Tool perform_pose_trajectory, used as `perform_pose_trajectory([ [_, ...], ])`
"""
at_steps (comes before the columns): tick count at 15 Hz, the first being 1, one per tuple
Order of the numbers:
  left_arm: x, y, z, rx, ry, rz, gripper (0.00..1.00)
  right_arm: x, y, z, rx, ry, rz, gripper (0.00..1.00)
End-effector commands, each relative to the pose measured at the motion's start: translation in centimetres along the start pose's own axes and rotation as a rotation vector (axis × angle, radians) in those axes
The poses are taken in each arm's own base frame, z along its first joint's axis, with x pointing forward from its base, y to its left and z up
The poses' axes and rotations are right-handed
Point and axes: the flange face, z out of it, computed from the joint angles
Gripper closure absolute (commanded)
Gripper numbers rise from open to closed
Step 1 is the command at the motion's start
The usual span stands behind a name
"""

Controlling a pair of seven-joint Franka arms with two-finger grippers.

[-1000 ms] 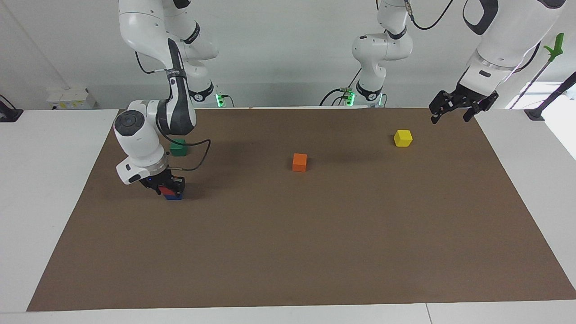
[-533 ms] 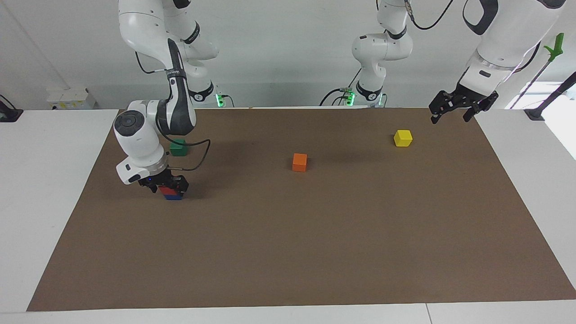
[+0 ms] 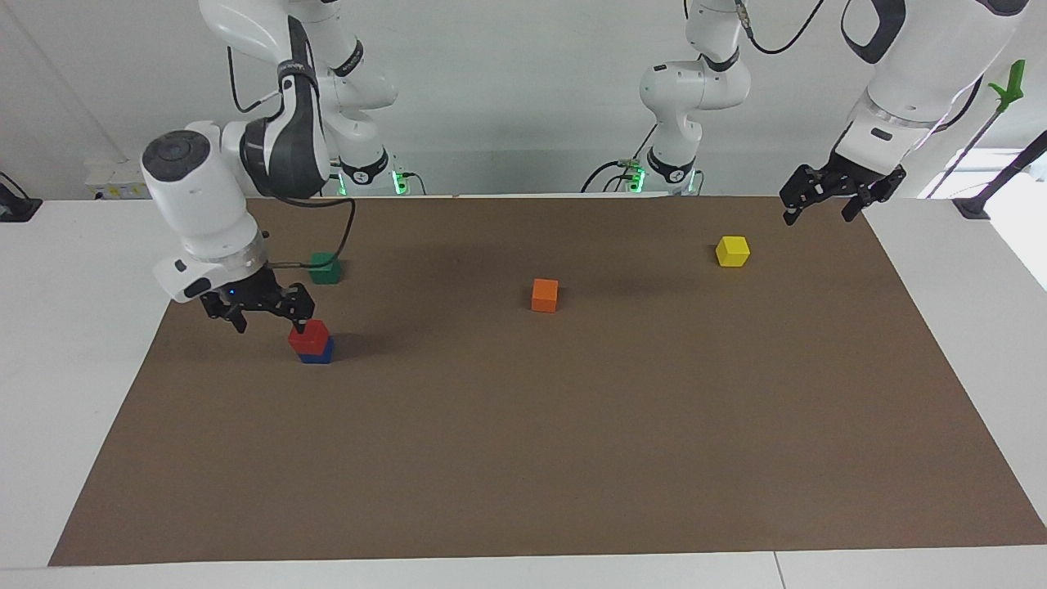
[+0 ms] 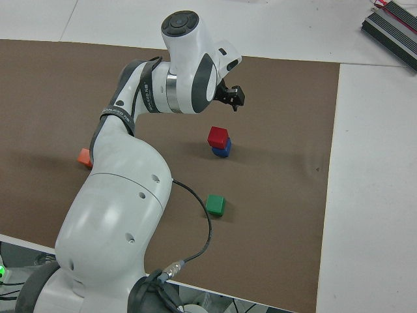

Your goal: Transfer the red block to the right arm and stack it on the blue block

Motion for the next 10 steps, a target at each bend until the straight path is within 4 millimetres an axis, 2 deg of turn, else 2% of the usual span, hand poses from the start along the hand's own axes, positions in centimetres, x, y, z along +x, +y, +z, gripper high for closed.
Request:
perform_pose_trajectory([
  [1,-0.9,-0.2,-0.1,0.021,-0.005,0.008,0.00,-0.5,0.0,-4.6,0.009,-0.005,-0.032,0.00],
  [4,-0.9,-0.2,-0.1,0.021,-0.005,0.008,0.00,-3.8,0.2,-9.9,0.016,-0.057,-0.032,0.00],
  [6,-0.9,-0.2,-0.1,0.021,-0.005,0.008,0.00,-5.8,0.7,-11.9,0.056,-0.096,-0.017,0.00],
  [10,-0.9,-0.2,-0.1,0.021,-0.005,0.008,0.00,-8.8,1.4,-13.4,0.085,-0.197,-0.042,0.00],
])
